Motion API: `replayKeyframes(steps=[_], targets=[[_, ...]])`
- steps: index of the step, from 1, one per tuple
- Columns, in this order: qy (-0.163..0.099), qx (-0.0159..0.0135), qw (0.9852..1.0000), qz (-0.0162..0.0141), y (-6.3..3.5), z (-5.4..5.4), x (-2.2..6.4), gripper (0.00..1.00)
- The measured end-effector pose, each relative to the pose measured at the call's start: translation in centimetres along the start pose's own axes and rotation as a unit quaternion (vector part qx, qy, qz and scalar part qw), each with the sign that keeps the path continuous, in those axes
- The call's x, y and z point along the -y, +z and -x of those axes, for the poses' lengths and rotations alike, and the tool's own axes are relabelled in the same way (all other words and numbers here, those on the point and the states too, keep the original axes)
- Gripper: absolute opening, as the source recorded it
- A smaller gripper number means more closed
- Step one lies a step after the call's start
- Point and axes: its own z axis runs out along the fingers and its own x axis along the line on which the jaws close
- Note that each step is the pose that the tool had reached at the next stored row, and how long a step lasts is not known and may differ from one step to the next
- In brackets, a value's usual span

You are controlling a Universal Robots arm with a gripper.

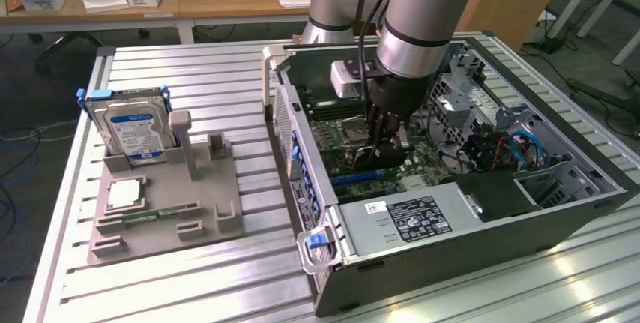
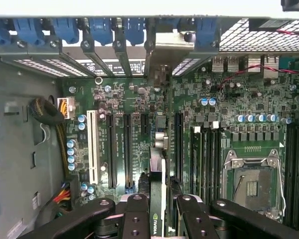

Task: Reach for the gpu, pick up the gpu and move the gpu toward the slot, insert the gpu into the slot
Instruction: 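Insert the gpu into the slot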

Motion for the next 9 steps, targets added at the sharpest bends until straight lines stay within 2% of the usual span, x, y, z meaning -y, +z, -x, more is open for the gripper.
replayKeyframes(steps=[9], targets=[[0.0, 0.0, 1.0, 0.0006, 0.42, 0.0, -0.12, 0.25]])
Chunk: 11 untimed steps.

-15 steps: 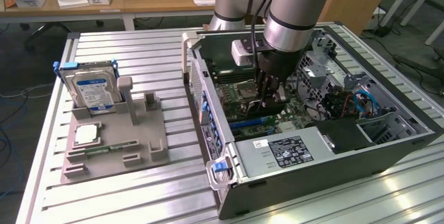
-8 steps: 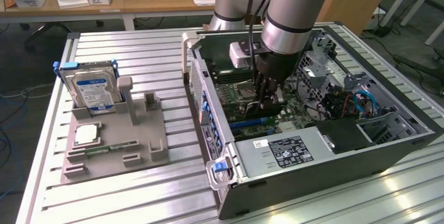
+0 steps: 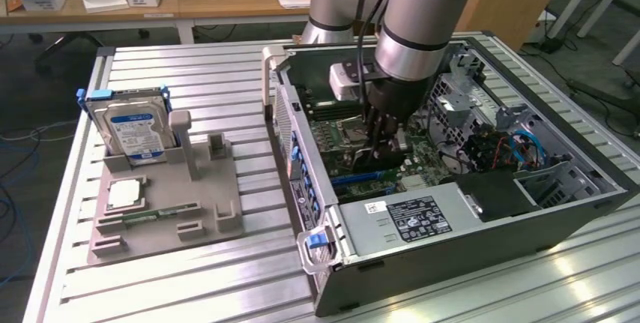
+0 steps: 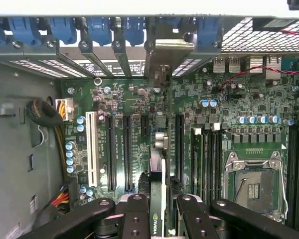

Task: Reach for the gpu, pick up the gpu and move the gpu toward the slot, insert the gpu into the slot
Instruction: 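Insert the gpu into the slot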

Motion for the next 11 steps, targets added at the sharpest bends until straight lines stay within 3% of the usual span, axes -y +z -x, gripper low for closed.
replayKeyframes(steps=[11], targets=[[0.0, 0.0, 1.0, 0.0001, 0.23, 0.0, -0.24, 0.25]])
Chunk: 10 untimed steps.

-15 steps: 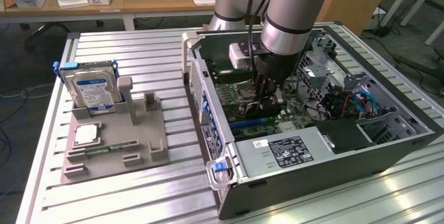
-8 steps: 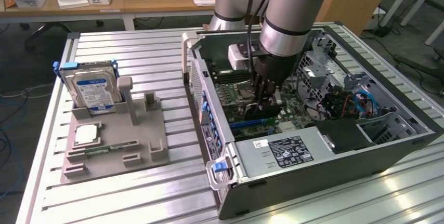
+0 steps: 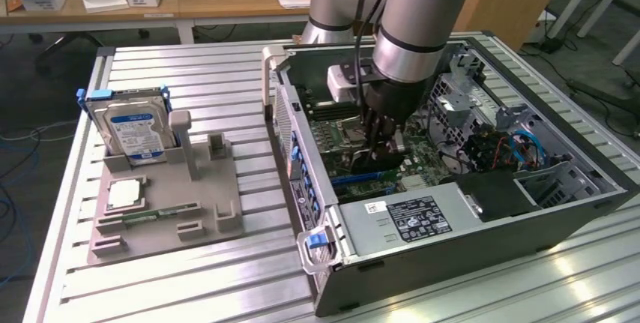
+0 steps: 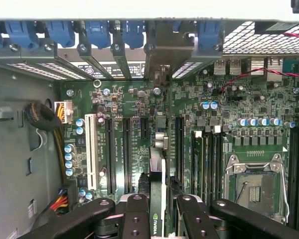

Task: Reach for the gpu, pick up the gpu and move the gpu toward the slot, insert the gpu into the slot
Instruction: 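Insert the gpu into the slot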

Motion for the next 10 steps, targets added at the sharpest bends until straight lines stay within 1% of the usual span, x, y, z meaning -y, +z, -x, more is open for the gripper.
replayKeyframes(steps=[10], targets=[[0.0, 0.0, 1.0, 0.0002, 0.45, -0.01, -0.04, 0.25]])
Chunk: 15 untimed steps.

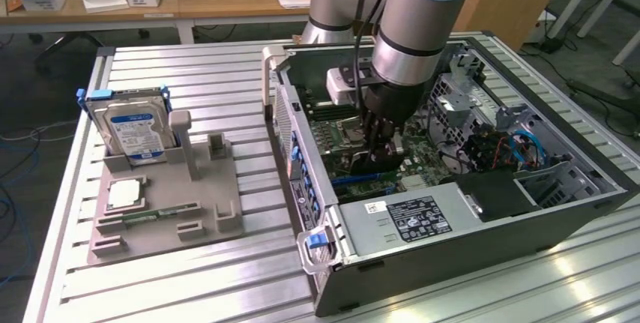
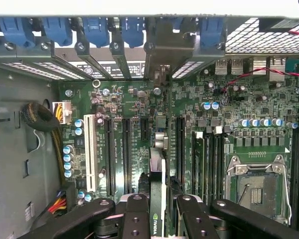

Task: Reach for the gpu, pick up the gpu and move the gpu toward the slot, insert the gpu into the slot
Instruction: 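Insert the gpu into the slot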

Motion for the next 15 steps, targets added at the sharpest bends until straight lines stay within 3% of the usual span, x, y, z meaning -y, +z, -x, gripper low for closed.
replayKeyframes(steps=[15], targets=[[0.0, 0.0, 1.0, 0.0006, 0.49, -0.02, 0.0, 0.25]])
